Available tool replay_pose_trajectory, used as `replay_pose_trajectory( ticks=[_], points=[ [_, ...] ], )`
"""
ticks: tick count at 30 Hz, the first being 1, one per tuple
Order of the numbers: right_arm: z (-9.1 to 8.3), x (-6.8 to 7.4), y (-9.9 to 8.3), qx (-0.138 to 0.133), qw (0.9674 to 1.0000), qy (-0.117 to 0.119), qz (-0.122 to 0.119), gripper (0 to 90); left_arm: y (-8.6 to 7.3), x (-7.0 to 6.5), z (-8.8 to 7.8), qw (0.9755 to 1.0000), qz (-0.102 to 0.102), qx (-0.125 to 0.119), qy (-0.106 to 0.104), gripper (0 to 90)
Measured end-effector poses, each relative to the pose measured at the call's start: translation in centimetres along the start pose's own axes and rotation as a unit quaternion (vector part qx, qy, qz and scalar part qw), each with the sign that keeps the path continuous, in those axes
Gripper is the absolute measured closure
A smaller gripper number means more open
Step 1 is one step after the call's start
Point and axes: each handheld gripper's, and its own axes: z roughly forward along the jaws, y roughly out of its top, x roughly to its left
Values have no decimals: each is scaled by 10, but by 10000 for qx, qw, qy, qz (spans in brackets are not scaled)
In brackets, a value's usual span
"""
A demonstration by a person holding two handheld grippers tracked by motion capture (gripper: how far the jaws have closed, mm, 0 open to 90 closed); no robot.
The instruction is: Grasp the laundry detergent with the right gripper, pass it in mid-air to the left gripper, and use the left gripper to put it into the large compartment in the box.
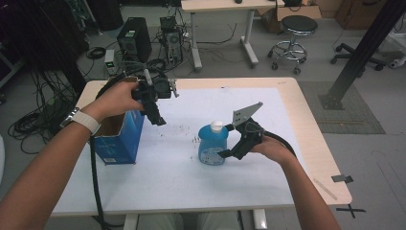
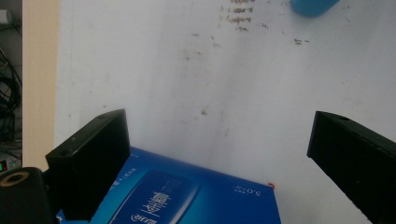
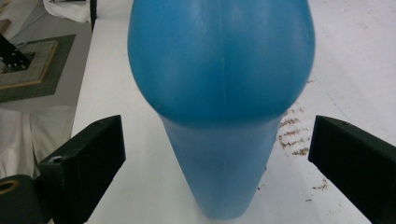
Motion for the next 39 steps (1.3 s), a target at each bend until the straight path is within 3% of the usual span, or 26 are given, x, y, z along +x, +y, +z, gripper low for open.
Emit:
replay_pose_trajectory(
  ticks=[25, 39],
  points=[
    [15, 2, -2, -218, 9997, -111, -19, 50, 0, 1, 0, 10000, 12, 10, 6, 66],
    [16, 1, -3, -297, 9995, -64, -31, 162, -1, 1, -1, 10000, 3, 6, 18, 66]
  ],
)
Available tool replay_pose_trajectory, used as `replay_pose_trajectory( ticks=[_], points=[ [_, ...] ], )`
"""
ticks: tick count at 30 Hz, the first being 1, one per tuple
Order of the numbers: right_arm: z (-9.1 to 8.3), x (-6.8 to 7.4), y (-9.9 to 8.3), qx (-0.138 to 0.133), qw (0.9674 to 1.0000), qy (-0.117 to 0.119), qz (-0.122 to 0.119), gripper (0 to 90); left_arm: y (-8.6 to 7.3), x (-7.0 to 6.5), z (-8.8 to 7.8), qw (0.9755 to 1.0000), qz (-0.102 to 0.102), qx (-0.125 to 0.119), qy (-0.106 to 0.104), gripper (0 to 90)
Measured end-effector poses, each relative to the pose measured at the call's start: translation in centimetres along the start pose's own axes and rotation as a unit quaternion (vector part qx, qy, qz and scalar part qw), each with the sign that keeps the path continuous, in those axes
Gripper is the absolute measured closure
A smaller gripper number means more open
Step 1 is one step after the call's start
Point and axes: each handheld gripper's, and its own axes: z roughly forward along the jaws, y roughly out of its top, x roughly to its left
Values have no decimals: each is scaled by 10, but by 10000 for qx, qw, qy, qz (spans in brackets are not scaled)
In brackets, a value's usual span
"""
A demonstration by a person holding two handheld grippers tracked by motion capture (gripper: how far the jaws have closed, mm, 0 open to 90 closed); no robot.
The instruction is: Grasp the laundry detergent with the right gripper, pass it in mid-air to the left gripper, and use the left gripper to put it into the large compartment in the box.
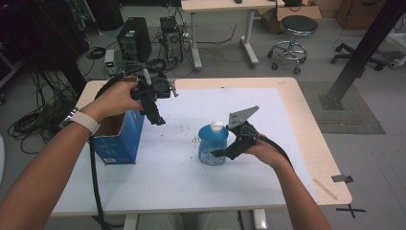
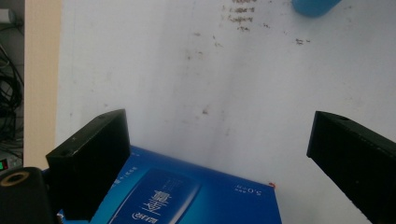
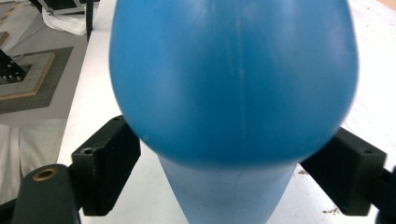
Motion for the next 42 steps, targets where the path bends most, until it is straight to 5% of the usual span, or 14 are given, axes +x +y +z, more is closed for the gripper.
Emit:
replay_pose_trajectory(
  ticks=[42],
  points=[
    [1, -2, 0, -172, 9998, 54, -86, 391, 0, 0, 0, 10000, -6, -30, 2, 66]
  ],
)
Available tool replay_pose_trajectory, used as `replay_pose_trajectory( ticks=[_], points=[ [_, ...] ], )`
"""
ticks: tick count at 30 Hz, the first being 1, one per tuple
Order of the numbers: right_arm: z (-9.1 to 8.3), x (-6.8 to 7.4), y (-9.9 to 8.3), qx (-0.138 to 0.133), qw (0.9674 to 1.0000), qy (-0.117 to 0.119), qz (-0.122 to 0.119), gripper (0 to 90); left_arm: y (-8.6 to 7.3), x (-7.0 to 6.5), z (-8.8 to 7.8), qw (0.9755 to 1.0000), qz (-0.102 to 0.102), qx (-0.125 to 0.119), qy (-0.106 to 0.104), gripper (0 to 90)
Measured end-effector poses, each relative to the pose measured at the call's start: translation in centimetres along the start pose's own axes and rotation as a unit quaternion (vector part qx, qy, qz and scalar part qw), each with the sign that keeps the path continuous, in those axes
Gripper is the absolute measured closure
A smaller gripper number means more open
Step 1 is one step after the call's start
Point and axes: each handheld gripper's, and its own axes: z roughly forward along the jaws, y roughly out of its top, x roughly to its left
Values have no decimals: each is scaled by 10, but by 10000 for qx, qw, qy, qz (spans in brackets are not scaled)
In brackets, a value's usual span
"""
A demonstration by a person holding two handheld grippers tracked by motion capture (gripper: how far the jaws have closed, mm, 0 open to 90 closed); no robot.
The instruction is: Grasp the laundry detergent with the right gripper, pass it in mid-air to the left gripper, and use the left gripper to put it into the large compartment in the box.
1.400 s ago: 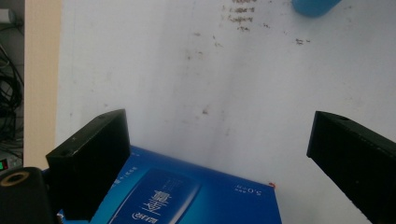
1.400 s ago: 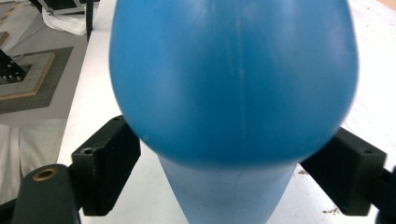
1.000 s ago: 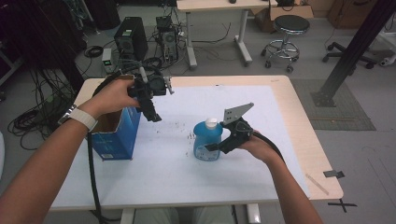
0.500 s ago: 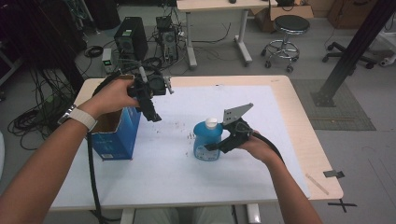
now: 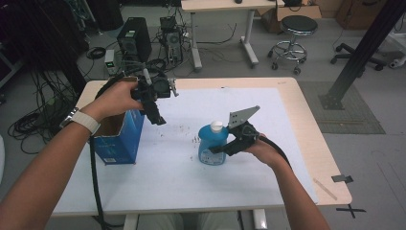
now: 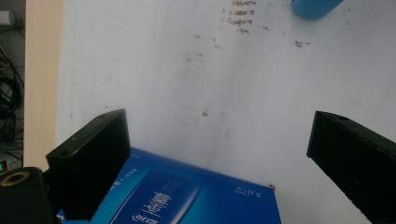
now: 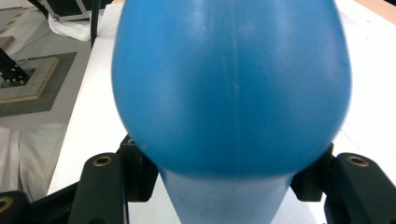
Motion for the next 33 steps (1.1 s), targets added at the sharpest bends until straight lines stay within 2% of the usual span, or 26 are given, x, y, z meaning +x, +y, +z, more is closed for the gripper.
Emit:
replay_pose_trajectory(
  ticks=[6, 15, 19, 27, 31, 33],
  points=[
    [0, 0, 0, 5, 10000, -17, -35, 405, 0, 0, 0, 10000, -10, 7, 8, 66],
    [-1, 4, 2, -37, 9992, -197, -340, 437, 0, -1, -1, 10000, -32, -49, 32, 67],
    [-2, 6, 3, -32, 9994, -148, -299, 439, 0, -1, -2, 10000, -50, -60, 48, 67],
    [-12, 13, 17, -114, 9991, -82, -388, 439, 2, -5, -9, 9999, -35, -128, 57, 67],
    [-13, 16, 27, -25, 9990, -82, -437, 439, 6, -10, -14, 9996, -15, -266, 10, 68],
    [-14, 18, 31, 17, 9990, -68, -450, 439, 7, -13, -15, 9997, 37, -231, 20, 68]
  ],
)
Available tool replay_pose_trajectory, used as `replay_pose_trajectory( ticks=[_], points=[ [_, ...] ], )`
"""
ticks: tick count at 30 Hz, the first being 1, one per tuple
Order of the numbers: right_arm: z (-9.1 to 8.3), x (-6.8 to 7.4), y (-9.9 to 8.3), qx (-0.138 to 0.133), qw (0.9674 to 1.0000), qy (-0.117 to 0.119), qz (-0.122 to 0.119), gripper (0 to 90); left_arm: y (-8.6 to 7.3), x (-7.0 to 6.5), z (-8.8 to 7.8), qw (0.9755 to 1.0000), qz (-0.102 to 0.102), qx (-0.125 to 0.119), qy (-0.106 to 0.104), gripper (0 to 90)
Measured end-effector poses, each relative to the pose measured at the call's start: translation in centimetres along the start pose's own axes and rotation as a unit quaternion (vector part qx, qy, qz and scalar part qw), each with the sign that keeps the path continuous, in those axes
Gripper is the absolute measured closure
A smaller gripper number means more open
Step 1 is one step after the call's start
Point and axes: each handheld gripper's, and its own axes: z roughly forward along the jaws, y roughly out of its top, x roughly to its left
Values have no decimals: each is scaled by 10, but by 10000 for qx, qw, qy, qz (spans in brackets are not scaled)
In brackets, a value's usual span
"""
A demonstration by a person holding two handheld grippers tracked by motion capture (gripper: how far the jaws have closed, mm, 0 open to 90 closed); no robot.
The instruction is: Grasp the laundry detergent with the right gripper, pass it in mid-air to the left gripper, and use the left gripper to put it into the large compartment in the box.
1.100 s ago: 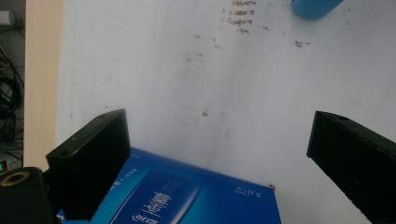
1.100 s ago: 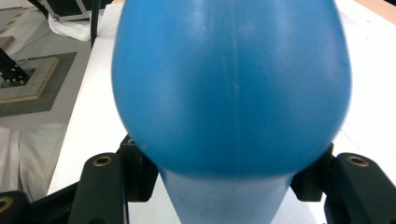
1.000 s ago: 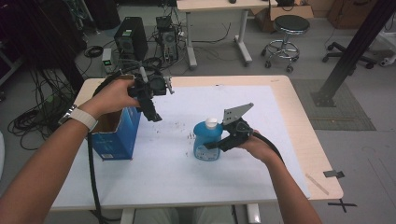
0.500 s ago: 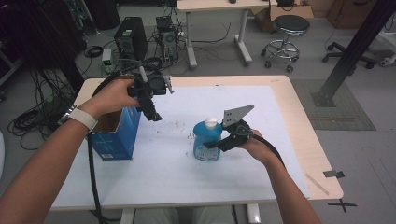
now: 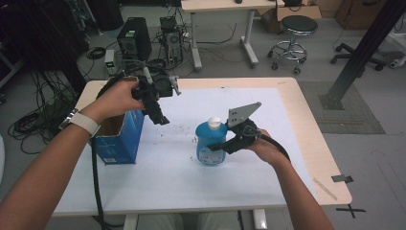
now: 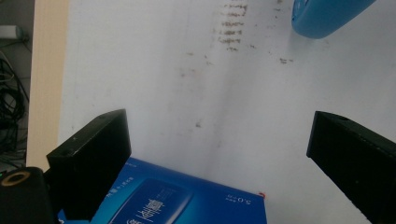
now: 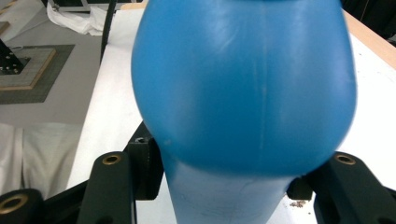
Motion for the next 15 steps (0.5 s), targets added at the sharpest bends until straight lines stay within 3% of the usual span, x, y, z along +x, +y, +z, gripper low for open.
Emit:
replay_pose_trajectory(
  ticks=[15],
  points=[
    [-12, 14, 20, 93, 9999, -93, -58, 438, -7, -26, -28, 9999, 2, -144, -78, 72]
  ],
)
